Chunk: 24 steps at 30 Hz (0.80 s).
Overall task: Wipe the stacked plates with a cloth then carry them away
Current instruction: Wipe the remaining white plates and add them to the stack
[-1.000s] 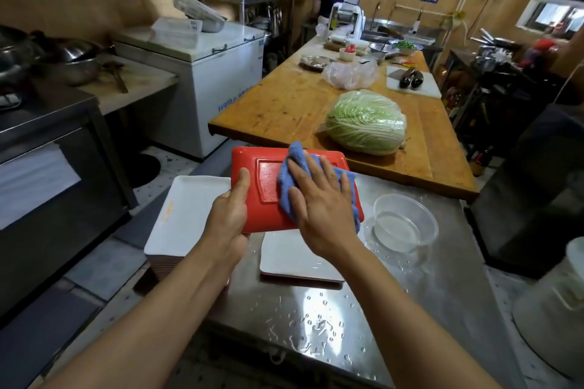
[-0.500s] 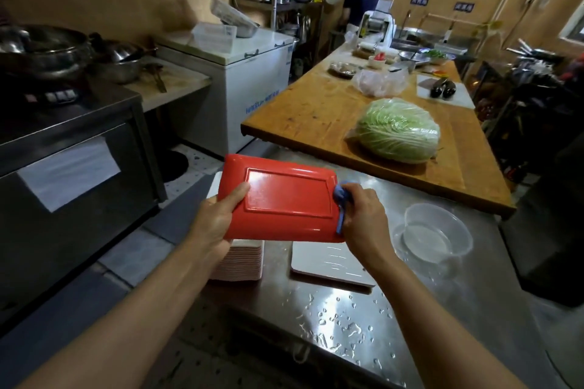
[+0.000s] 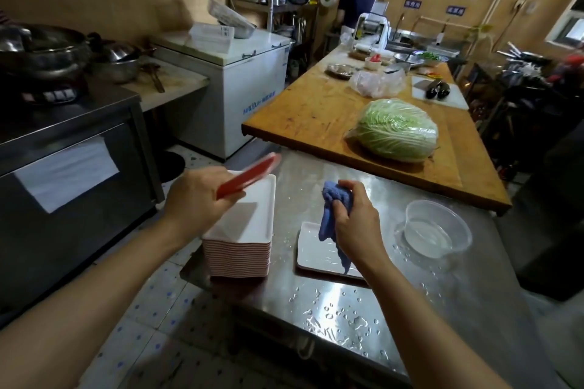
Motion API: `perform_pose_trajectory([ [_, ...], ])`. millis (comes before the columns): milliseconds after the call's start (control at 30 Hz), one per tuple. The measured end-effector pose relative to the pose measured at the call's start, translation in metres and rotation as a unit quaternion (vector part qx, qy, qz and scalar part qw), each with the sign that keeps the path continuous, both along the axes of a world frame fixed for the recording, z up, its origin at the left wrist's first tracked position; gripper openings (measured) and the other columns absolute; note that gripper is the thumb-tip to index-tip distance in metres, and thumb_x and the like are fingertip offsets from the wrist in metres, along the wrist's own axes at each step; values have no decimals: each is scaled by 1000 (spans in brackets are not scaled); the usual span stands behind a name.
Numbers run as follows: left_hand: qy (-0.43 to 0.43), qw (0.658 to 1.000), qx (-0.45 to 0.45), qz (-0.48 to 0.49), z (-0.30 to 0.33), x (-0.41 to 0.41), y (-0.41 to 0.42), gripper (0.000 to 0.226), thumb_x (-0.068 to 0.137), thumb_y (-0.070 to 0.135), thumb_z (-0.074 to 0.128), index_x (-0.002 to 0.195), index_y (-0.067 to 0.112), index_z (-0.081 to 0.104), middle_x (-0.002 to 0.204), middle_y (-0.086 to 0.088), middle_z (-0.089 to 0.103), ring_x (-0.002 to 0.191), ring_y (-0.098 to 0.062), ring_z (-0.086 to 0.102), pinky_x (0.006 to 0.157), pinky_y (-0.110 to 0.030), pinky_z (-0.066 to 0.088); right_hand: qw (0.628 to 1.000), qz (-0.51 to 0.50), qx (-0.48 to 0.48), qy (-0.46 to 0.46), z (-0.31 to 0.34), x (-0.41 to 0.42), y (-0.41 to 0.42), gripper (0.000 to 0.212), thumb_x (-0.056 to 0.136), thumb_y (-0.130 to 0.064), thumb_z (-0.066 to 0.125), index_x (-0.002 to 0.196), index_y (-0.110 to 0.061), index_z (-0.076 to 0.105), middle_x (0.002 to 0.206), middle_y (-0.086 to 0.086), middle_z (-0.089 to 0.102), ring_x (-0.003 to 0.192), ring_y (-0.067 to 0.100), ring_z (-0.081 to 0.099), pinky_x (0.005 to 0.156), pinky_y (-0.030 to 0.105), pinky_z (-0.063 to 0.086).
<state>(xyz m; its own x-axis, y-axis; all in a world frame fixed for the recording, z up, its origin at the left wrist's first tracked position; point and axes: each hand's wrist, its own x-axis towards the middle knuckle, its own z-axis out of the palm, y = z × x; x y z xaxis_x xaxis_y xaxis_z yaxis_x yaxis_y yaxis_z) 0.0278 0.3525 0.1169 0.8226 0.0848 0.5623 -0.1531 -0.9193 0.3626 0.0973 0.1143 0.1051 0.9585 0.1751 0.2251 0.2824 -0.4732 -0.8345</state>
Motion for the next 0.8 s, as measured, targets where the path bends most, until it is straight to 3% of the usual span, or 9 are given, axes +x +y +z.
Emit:
perform_pose_trajectory([
  [100,11,992,120,-30,-15,-3,-4,13,70,17,82,79,12,74,69,-2,66,60,-19,61,49,-23,45,1000,-1,8,21,-4,-5,-1,28,95,-8,46,121,-17,48,106,8,61,89,31,62,81,50,52],
  [233,33,980,194,-34,-37,-6,-4,18,59,6,86,72,12,75,64,-3,65,57,-24,61,39,-27,46,1000,2,6,25,-7,-7,-4,24,96,-9,47,117,-21,48,100,1,58,85,26,63,79,48,54],
  [400,65,964,255,-35,-56,-10,0,17,59,7,85,69,10,71,64,-5,63,58,-25,60,40,-27,44,1000,0,12,28,-12,-4,-8,24,96,-9,47,110,-28,46,99,0,58,82,23,63,77,44,56],
  [600,84,961,261,-36,-71,-7,4,24,54,5,87,71,10,70,67,-6,64,58,-25,60,39,-26,42,999,10,8,33,-20,1,-8,25,96,-10,47,108,-31,46,96,-4,57,83,24,64,78,47,55],
  [800,131,962,237,-41,-88,-1,11,51,37,12,96,84,8,75,80,-7,70,67,-26,67,42,-29,49,999,2,4,50,-28,8,-17,24,96,-12,47,109,-31,46,95,-5,55,84,23,63,78,48,55],
])
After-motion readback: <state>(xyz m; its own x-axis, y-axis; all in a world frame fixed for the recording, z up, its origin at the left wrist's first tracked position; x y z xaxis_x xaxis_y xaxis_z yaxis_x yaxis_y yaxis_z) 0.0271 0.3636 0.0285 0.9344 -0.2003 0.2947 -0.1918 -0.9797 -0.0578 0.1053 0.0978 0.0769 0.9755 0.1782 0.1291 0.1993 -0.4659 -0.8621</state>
